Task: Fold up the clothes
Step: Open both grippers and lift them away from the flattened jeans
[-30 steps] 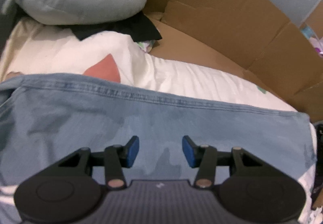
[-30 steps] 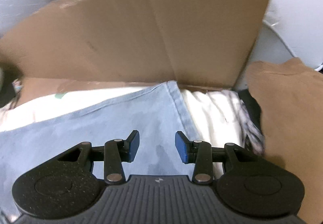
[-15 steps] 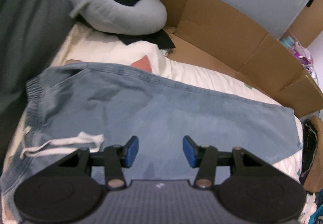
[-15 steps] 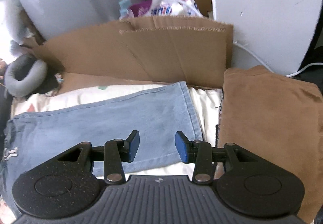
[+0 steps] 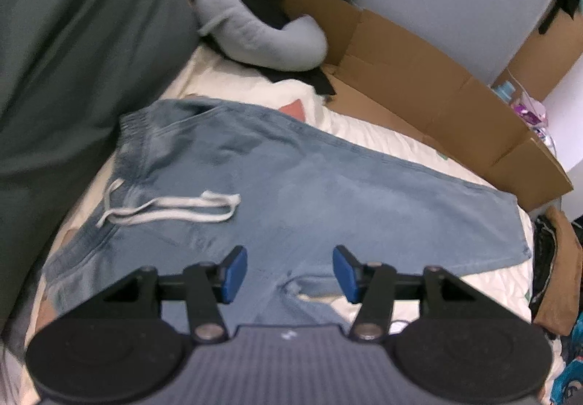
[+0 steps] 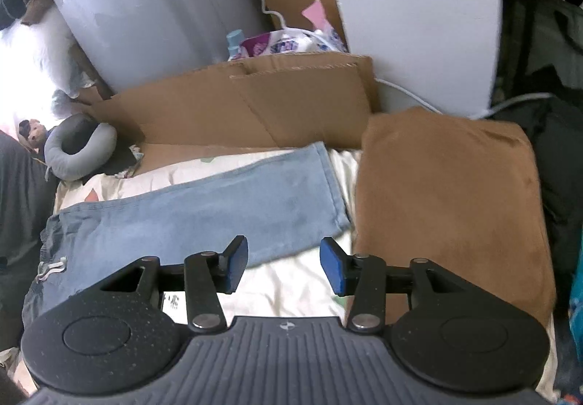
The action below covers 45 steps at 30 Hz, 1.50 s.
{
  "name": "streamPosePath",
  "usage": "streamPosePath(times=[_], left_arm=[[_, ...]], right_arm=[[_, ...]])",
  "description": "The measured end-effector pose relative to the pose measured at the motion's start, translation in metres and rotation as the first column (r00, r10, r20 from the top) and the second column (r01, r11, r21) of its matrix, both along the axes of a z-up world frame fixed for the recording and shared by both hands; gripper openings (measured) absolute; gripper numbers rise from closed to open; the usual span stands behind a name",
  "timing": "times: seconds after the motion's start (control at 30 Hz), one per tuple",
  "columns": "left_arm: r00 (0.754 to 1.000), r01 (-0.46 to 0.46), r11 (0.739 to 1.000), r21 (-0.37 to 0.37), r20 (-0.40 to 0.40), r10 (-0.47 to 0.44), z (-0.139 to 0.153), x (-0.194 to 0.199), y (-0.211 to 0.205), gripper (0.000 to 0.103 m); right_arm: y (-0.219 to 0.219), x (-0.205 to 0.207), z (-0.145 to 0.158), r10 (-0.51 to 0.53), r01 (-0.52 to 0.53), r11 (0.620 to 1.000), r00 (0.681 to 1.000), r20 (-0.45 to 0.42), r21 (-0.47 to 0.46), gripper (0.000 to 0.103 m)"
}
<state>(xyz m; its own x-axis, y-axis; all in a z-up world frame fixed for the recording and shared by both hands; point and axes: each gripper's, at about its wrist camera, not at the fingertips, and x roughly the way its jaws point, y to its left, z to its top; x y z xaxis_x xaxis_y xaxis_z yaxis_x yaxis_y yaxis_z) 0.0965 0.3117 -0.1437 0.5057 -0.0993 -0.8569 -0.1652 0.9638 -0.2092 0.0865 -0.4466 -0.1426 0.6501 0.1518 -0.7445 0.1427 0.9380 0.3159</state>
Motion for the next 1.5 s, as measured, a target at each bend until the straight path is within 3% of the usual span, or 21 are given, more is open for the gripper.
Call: streamPosePath(times=[0.17, 0.37, 0.77, 1.17, 1.5], left_arm=[[0.998, -0.055, 0.998, -0.002, -0.007, 0.055, 0.001, -0.035, 0.019, 0.056], [0.99, -0.134, 0.991, -0.004, -0.047, 0.134, -0.011, -0.073, 0.04, 0.056], [0.979, -0.174, 0.985, 0.009, -0.108, 0.174, -0.025, -0.101, 0.04, 0.056], [0.972, -0.174, 0.984, 0.049, -0.152, 0.179, -0.031, -0.099, 0.03, 0.057], [0.957, -0.197, 0.978, 0.075, -0.201, 0.208, -0.036, -0.107, 0.03, 0.058]], right_arm=[[-0.001, -0.044, -0.014, 0.027, -0.027, 1.0, 1.0, -0.009, 0.001, 0.051], [0.0, -0.096, -0.057, 0.021, -0.017, 0.999, 0.997, -0.08, 0.046, 0.051], [0.02, -0.161, -0.132, 0.1, -0.096, 0.995, 0.975, -0.196, 0.033, 0.051], [0.043, -0.16, -0.196, 0.175, -0.174, 0.984, 0.943, -0.282, 0.027, 0.05], [0.045, -0.15, -0.225, 0.157, -0.138, 0.987, 0.926, -0.343, 0.081, 0.05]])
